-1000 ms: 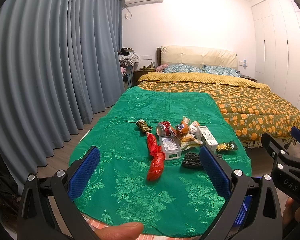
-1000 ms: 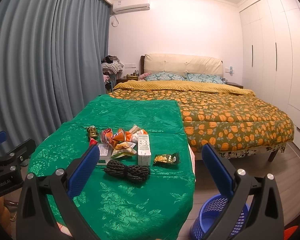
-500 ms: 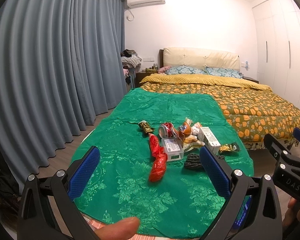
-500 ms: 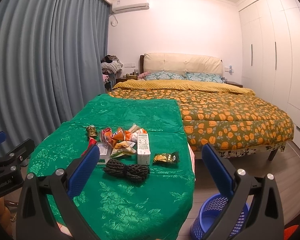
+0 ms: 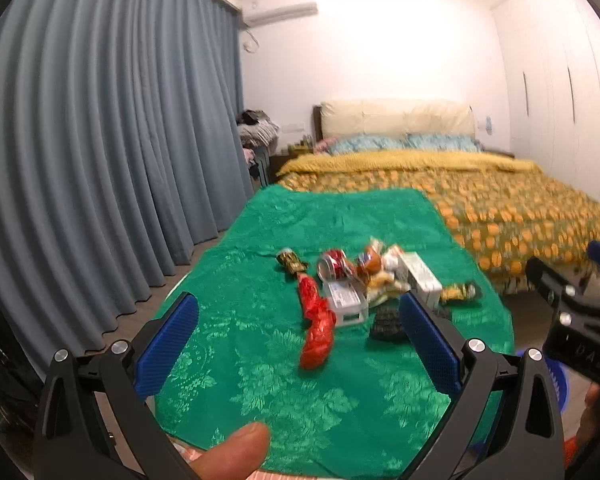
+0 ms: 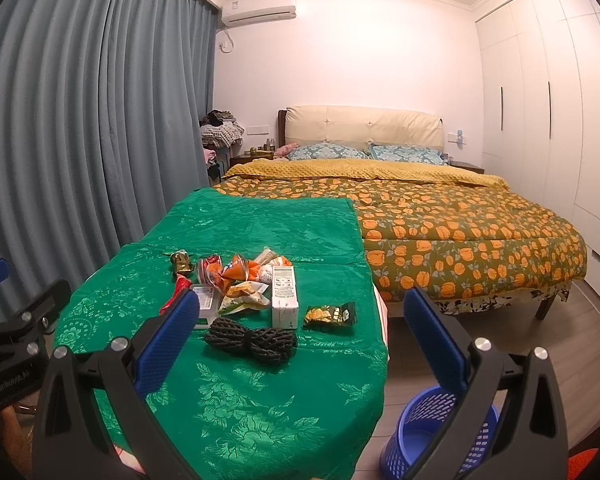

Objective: Collect trash
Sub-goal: 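Grasp the red plastic bag with the left tool while the right tool grasps the black rope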

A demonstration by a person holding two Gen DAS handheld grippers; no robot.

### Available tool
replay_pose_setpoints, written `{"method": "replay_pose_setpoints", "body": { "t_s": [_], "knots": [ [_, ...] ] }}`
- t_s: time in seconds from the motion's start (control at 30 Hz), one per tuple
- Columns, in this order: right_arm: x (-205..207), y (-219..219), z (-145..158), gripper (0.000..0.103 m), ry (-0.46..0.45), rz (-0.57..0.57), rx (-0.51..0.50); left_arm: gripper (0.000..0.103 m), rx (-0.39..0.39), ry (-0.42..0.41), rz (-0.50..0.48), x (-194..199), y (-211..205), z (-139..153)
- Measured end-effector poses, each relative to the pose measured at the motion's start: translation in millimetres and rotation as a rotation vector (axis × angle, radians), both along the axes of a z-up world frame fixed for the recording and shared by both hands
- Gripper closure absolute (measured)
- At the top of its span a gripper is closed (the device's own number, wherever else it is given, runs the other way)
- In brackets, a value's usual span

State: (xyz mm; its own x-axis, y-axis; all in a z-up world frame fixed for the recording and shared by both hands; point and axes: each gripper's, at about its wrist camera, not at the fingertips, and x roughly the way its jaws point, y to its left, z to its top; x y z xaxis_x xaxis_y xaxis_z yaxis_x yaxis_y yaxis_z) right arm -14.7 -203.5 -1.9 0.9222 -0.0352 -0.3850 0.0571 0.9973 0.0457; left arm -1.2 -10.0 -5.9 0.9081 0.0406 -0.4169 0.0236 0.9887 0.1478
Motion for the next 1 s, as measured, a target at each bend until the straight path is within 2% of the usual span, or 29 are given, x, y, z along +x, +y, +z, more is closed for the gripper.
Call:
{"method": "replay_pose_setpoints", "body": {
  "t_s": [0.07,0.2,0.33,0.5,0.63,0.87,1.0],
  "knots": [
    [0,0,0,0.004,-0.005,0.001,0.003,0.004,0.000,0.052,-0.011,4,2,-4],
    [0,-3,-2,0.004,-0.013,-0.001,0.009,0.004,-0.099,0.103,-0.007,13,23,-13],
    [4,-11,-12,0.004,-0.007,-0.009,0.013,0.004,-0.108,0.136,-0.038,20,41,-31],
    [15,-20,-34,0.004,0.039,-0.007,0.025,0.004,-0.163,0.301,-0.102,40,56,-75],
    [24,-24,-49,0.004,0.074,0.008,0.032,0.004,-0.160,0.340,-0.159,55,53,-100],
    [40,-28,-77,0.005,0.129,0.088,0.077,0.004,-0.150,0.385,-0.232,117,42,-113],
    [49,-30,-95,0.005,0.154,0.129,0.085,0.010,-0.096,0.437,-0.261,152,32,-132]
  ]
}}
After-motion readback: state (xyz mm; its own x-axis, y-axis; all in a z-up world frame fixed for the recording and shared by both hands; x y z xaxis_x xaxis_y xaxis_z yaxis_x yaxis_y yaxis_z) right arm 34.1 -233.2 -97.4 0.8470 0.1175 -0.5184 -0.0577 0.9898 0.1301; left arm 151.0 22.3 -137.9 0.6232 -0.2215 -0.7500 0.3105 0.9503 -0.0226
